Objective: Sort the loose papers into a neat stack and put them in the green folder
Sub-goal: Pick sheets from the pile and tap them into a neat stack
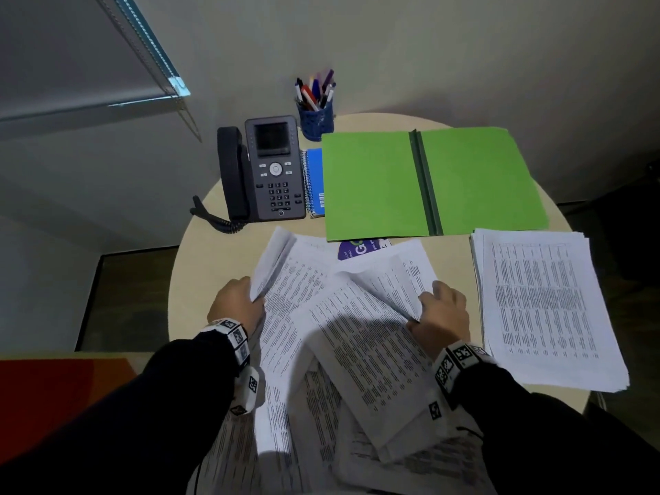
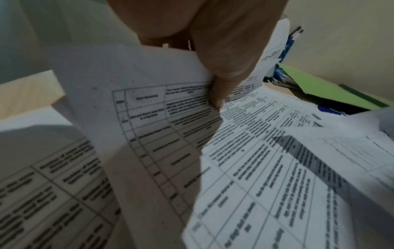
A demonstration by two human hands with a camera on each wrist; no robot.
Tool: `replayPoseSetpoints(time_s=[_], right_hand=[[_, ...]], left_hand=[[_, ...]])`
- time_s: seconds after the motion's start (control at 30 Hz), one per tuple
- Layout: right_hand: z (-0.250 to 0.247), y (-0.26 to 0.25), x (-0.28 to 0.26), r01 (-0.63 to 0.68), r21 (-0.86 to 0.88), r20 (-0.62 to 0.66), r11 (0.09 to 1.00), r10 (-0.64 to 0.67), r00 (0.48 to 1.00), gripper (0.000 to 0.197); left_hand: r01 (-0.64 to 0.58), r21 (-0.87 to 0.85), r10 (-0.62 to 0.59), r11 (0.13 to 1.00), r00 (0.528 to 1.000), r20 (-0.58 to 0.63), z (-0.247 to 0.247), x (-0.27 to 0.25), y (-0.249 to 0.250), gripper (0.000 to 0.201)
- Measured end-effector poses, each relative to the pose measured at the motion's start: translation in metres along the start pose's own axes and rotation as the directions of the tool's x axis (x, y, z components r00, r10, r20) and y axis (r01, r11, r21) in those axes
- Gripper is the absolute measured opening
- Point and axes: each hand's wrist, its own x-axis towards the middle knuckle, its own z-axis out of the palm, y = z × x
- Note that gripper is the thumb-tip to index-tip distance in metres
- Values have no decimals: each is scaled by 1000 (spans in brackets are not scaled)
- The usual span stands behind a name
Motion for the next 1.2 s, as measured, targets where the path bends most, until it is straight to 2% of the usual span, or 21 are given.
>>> replayPoseSetpoints(time_s=[0.17,0.27,0.33,0.43,0.57,0.63,0.73,0.77,0.83,0.87,0.93,0.97,1.07,1.2], right_hand=[[10,-1,0,11,-4,-24,1000,-11,1000,43],[13,-3,-2,24,-15,-39,1000,-24,999,43],[12,-3,-4,47,-23,-41,999,-48,998,43],[13,0,-8,75,-27,-36,997,-76,996,47],[11,-1,-10,76,-58,-19,995,-77,997,49],[12,-2,-12,66,-89,-14,994,-68,998,45],[15,-2,-17,70,-107,-32,992,-74,997,43],[14,-3,-20,62,-118,-42,991,-67,997,45],[13,-4,-26,44,-144,-70,989,-55,996,52],[12,-5,-29,37,-149,-89,988,-51,995,54],[10,-7,-31,28,-135,-111,990,-44,993,54],[10,-7,-31,26,-125,-105,992,-39,994,55],[7,-8,-30,15,-73,-79,997,-21,997,55],[-1,-11,-27,-30,-13,-63,999,29,998,52]], left_hand=[[-14,-39,13,999,999,-43,3,-4,2,19],[67,-133,-74,989,996,-50,-7,-6,8,19],[107,-259,-130,960,989,-73,-19,-13,11,16],[225,-560,-263,797,965,14,-37,-33,3,4],[365,-686,-332,629,924,187,-37,-71,-30,8],[388,-667,-327,636,918,223,-25,-95,-40,13],[397,-641,-254,657,917,308,1,-126,-40,24],[412,-628,-248,660,909,335,12,-134,-38,34],[402,-587,-272,703,914,301,33,-142,-36,56],[384,-548,-283,743,923,262,39,-145,-29,57],[377,-402,-332,835,926,180,44,-151,-13,42],[401,-342,-361,850,916,178,46,-153,-8,40],[498,-261,-449,827,864,227,45,-155,0,52],[596,-255,-530,761,798,286,36,-149,4,63]])
